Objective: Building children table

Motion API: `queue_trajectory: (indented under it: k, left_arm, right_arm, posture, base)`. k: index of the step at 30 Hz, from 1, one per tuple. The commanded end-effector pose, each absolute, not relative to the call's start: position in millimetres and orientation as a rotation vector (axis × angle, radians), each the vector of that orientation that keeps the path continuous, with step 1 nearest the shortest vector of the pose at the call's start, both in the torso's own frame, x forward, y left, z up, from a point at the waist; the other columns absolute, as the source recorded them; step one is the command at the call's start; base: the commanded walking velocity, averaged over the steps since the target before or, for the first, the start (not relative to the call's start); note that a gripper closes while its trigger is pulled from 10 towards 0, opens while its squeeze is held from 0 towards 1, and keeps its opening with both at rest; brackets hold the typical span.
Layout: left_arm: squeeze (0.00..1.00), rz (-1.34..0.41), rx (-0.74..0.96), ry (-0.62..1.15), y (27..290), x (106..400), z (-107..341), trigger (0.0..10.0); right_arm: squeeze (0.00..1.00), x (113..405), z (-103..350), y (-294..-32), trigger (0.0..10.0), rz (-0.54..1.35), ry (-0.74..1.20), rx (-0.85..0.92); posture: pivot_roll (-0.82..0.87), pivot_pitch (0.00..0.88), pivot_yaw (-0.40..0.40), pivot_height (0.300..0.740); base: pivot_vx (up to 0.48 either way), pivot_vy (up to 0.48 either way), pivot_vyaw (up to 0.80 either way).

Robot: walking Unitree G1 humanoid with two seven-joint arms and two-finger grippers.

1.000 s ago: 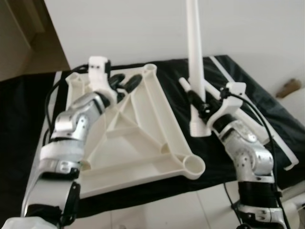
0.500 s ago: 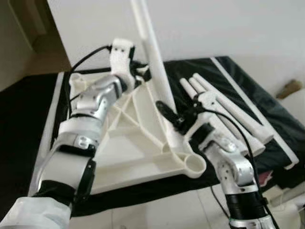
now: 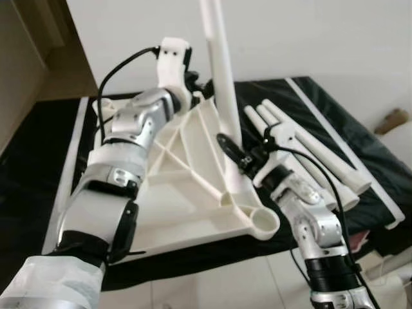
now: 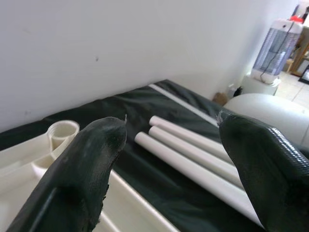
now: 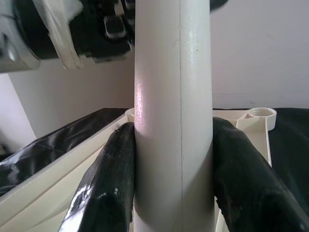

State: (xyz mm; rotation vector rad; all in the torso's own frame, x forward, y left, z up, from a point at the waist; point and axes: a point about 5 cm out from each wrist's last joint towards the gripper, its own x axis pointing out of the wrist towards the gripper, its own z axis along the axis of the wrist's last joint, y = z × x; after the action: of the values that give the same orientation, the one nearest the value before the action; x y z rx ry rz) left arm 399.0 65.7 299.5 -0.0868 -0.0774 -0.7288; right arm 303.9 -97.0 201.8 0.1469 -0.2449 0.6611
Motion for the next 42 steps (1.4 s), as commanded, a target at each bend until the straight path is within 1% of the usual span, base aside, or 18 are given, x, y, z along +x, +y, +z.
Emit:
queue_trajectory:
  k: [1, 11, 21, 24, 27, 29, 30, 32, 34, 37, 38, 39, 41, 42]
  left_arm:
    - [0.0, -0.871, -0.084, -0.154, 50.0, 388.2, 322.3, 10.0]
    - [0.0, -0.954, -0.112, -0.223, 40.4, 371.6, 343.7, 10.0]
    - [0.0, -0.976, -0.121, -0.249, 39.9, 364.0, 353.4, 10.0]
    - [0.0, -0.989, -0.115, -0.284, 39.6, 358.7, 360.3, 10.0]
    - [0.0, -0.975, -0.111, -0.285, 41.4, 360.1, 360.2, 10.0]
    - [0.0, -0.928, -0.104, -0.277, 52.6, 366.7, 354.1, 10.0]
    - [0.0, -0.928, -0.104, -0.277, 52.6, 366.7, 354.1, 10.0]
    - [0.0, -0.895, -0.097, -0.278, 62.0, 369.7, 347.8, 10.0]
    - [0.0, -0.857, -0.104, -0.25, 72.9, 372.9, 330.3, 10.0]
    - [0.0, -0.845, -0.092, -0.237, 76.2, 373.6, 321.0, 10.0]
    - [0.0, -0.815, -0.076, -0.228, 79.1, 374.7, 309.2, 10.0]
    - [0.0, -0.815, -0.076, -0.228, 79.1, 374.7, 309.2, 10.0]
    - [0.0, -0.787, -0.047, -0.218, 83.1, 373.9, 287.9, 10.0]
    - [0.0, -0.787, -0.047, -0.218, 83.1, 373.9, 287.9, 10.0]
  right_arm:
    - [0.0, 306.5, 190.3, -94.2, 10.0, 0.656, -0.18, 0.136]
    - [0.0, 313.3, 189.9, -91.4, 10.0, 0.628, -0.176, 0.164]
    - [0.0, 314.4, 189.9, -89.9, 10.0, 0.621, -0.177, 0.186]
    - [0.0, 314.8, 191.9, -91.0, 10.0, 0.609, -0.2, 0.185]
    - [0.0, 314.8, 193.5, -91.6, 10.0, 0.605, -0.209, 0.191]
    - [0.0, 313.8, 202.6, -96.8, 10.0, 0.573, -0.261, 0.195]
    - [0.0, 313.8, 202.6, -96.8, 10.0, 0.573, -0.261, 0.195]
    - [0.0, 313.2, 208.8, -103.1, 10.0, 0.53, -0.298, 0.193]
    - [0.0, 311.0, 212.1, -113.2, 10.0, 0.472, -0.322, 0.191]
    - [0.0, 310.1, 212.3, -117.2, 10.0, 0.444, -0.327, 0.196]
    - [0.0, 308.5, 211.8, -121.1, 10.0, 0.413, -0.331, 0.209]
    - [0.0, 308.5, 211.8, -121.1, 10.0, 0.413, -0.331, 0.209]
    - [0.0, 305.8, 212.8, -128.1, 10.0, 0.365, -0.345, 0.244]
    - [0.0, 305.8, 212.8, -128.1, 10.0, 0.365, -0.345, 0.244]
  posture:
    - [-0.04, 0.0, 0.034, 0.74]
    - [-0.03, 0.0, 0.035, 0.74]
    - [-0.04, 0.0, 0.038, 0.74]
    - [-0.04, 0.0, 0.038, 0.74]
    - [-0.03, 0.0, 0.039, 0.74]
    - [-0.04, 0.0, 0.046, 0.74]
    - [-0.04, 0.0, 0.046, 0.74]
    - [-0.04, 0.0, 0.045, 0.74]
    - [-0.04, 0.0, 0.041, 0.74]
    - [-0.04, 0.0, 0.041, 0.74]
    - [-0.03, 0.0, 0.036, 0.74]
    - [-0.03, 0.0, 0.036, 0.74]
    - [-0.04, 0.003, 0.037, 0.74]
    - [-0.04, 0.003, 0.037, 0.74]
  base:
    - [0.0, 0.0, 0.0]
    - [0.0, 0.0, 0.0]
    - [0.0, 0.0, 0.0]
    - [0.0, 0.0, 0.0]
    - [0.0, 0.0, 0.0]
    - [0.0, 0.0, 0.0]
    - [0.0, 0.0, 0.0]
    - [0.0, 0.0, 0.0]
    - [0.0, 0.0, 0.0]
    - [0.0, 0.0, 0.0]
    - [0.0, 0.0, 0.0]
    - [0.0, 0.0, 0.0]
    - [0.0, 0.0, 0.0]
    - [0.0, 0.0, 0.0]
